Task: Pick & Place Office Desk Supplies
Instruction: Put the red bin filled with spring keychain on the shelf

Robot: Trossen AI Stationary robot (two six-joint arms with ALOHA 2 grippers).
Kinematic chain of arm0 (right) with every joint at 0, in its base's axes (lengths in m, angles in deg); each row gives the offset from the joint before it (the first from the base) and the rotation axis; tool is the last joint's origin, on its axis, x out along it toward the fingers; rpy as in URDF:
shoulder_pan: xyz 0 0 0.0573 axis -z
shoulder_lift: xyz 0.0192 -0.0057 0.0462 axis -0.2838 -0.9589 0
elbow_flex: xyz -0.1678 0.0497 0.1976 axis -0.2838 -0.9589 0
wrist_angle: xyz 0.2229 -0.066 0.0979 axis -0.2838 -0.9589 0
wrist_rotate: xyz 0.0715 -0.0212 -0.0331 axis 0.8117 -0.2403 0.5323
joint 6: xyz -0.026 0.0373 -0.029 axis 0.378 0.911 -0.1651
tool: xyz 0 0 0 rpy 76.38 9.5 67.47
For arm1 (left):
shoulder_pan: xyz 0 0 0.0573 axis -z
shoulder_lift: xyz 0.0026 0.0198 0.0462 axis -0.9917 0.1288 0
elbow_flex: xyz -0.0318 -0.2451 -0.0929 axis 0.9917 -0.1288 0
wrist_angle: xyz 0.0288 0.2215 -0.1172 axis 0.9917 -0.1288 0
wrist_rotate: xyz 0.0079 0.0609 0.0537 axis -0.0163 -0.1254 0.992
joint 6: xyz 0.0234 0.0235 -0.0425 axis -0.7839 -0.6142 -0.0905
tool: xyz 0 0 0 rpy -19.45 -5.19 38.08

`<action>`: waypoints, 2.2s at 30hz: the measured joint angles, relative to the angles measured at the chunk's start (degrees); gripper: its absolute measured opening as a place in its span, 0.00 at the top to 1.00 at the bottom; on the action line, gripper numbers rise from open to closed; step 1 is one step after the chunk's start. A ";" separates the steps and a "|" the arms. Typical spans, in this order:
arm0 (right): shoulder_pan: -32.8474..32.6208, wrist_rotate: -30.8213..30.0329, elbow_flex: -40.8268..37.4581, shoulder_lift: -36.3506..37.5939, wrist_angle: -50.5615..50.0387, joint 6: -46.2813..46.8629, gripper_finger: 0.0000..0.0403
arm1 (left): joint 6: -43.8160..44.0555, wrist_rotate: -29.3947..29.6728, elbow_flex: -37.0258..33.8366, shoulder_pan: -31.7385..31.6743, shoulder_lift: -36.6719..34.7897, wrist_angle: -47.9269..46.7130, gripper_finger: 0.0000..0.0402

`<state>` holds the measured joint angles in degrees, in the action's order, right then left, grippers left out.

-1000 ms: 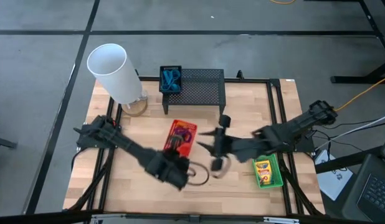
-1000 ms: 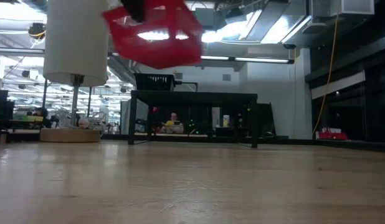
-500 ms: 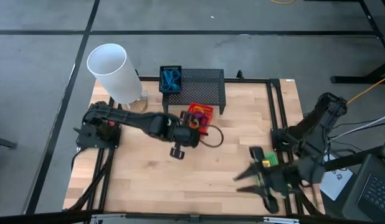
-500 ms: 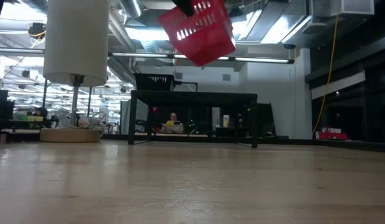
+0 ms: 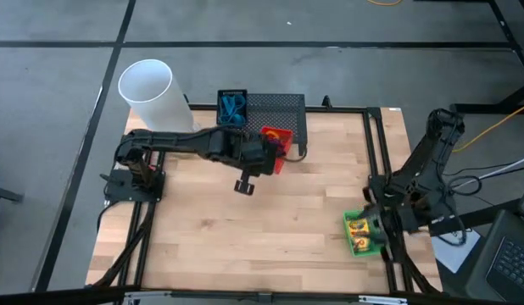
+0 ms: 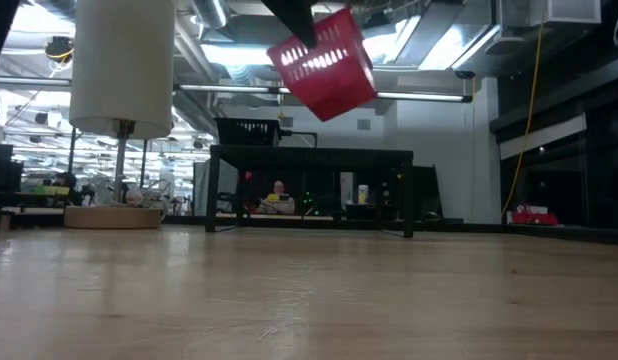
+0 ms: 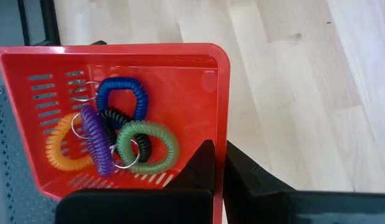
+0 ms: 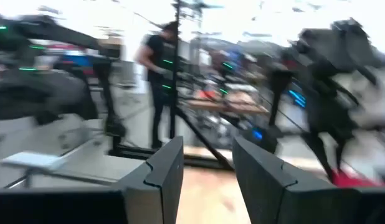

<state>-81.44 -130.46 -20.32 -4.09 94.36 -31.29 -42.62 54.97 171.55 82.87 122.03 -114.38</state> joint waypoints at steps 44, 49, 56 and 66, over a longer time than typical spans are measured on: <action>-0.15 6.37 -2.60 2.11 1.27 -7.65 0.66 | -4.01 0.31 0.04 -18.58 1.01 7.27 0.99; -0.15 6.40 -2.58 2.11 1.27 -7.50 0.66 | -4.01 -0.15 0.04 -19.63 1.10 7.23 0.99; -0.15 9.75 -2.57 2.08 1.24 -7.70 0.66 | -4.05 -0.73 0.02 -19.91 3.99 7.22 0.99; -0.15 9.75 -2.55 2.08 1.20 -7.65 0.66 | -5.63 2.17 0.00 -19.91 6.03 5.41 0.99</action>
<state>-81.59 -120.71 -22.88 -2.00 95.56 -38.94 -48.25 57.14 171.55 62.96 128.06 -108.97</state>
